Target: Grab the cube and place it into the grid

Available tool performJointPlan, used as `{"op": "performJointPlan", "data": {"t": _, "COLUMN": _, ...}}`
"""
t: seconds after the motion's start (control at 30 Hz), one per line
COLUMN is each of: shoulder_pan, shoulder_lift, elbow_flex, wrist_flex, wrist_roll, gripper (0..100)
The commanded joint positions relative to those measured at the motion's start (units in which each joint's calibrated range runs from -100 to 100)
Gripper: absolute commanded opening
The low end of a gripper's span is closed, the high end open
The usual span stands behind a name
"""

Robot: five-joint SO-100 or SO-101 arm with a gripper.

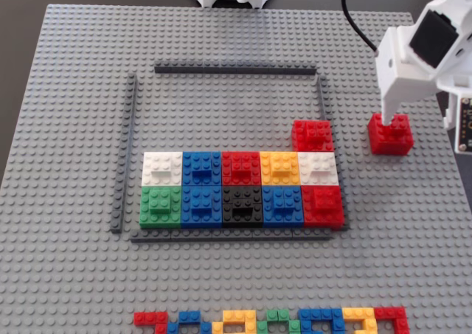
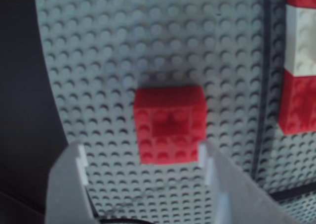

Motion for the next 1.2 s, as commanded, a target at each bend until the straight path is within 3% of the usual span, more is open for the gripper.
{"op": "performJointPlan", "data": {"t": 0.0, "shoulder_pan": -0.3, "shoulder_lift": -2.0, "elbow_flex": 0.0, "wrist_flex": -0.2, "wrist_roll": -0.7, "gripper": 28}}
{"op": "performJointPlan", "data": {"t": 1.17, "shoulder_pan": -1.4, "shoulder_lift": -0.3, "elbow_flex": 0.8, "wrist_flex": -1.3, "wrist_roll": -1.2, "gripper": 24}}
